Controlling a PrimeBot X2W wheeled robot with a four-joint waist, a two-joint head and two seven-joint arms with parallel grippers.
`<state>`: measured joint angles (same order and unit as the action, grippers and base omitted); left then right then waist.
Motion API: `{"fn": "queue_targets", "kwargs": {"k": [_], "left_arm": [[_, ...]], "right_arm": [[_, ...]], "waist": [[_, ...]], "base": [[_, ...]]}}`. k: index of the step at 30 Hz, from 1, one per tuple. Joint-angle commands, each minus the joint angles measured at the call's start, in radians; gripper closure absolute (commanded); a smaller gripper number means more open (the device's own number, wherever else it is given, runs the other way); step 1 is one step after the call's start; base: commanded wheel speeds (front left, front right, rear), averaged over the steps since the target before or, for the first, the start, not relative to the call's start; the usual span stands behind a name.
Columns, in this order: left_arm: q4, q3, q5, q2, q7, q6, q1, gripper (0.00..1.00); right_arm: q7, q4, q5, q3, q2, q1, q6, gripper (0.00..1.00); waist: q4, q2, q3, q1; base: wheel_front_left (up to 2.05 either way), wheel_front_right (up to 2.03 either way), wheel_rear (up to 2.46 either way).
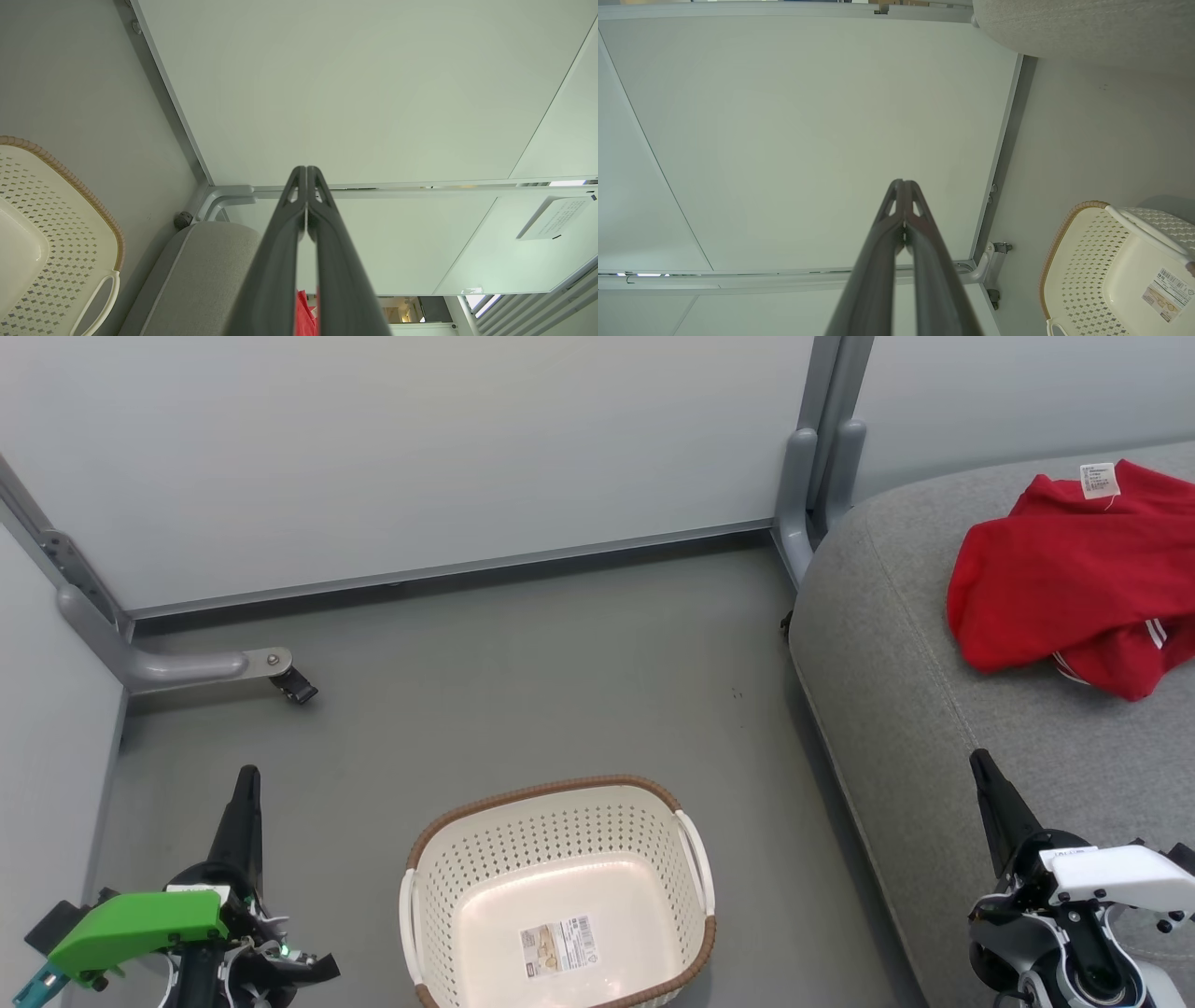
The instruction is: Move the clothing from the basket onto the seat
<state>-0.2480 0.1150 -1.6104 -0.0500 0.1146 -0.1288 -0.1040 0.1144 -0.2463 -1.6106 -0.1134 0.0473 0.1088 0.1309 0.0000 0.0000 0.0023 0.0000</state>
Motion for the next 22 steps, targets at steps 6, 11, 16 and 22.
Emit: {"fn": "queue_targets", "kwargs": {"k": [6, 11, 16, 22], "left_arm": [[0.003, 0.003, -0.004, 0.000, 0.003, -0.005, -0.012, 1.00], [0.003, 0.003, -0.004, 0.000, 0.003, -0.005, -0.012, 1.00], [0.003, 0.003, -0.004, 0.000, 0.003, -0.005, -0.012, 1.00], [0.003, 0.003, -0.004, 0.000, 0.003, -0.005, -0.012, 1.00]], "right_arm": [[0.003, -0.001, -0.004, -0.002, 0.006, 0.005, 0.000, 1.00], [0.003, -0.001, -0.004, -0.002, 0.006, 0.005, 0.000, 1.00], [0.003, -0.001, -0.004, -0.002, 0.006, 0.005, 0.000, 1.00], [0.003, -0.001, -0.004, -0.002, 0.006, 0.005, 0.000, 1.00]], "waist": [[0.000, 0.0000, 0.000, 0.0000], [0.000, 0.0000, 0.000, 0.0000], [0.000, 0.0000, 0.000, 0.0000], [0.000, 0.0000, 0.000, 0.0000]], "base": [[0.00, 0.00, 0.00], [0.00, 0.00, 0.00], [0.00, 0.00, 0.00], [0.00, 0.00, 0.00]]}}
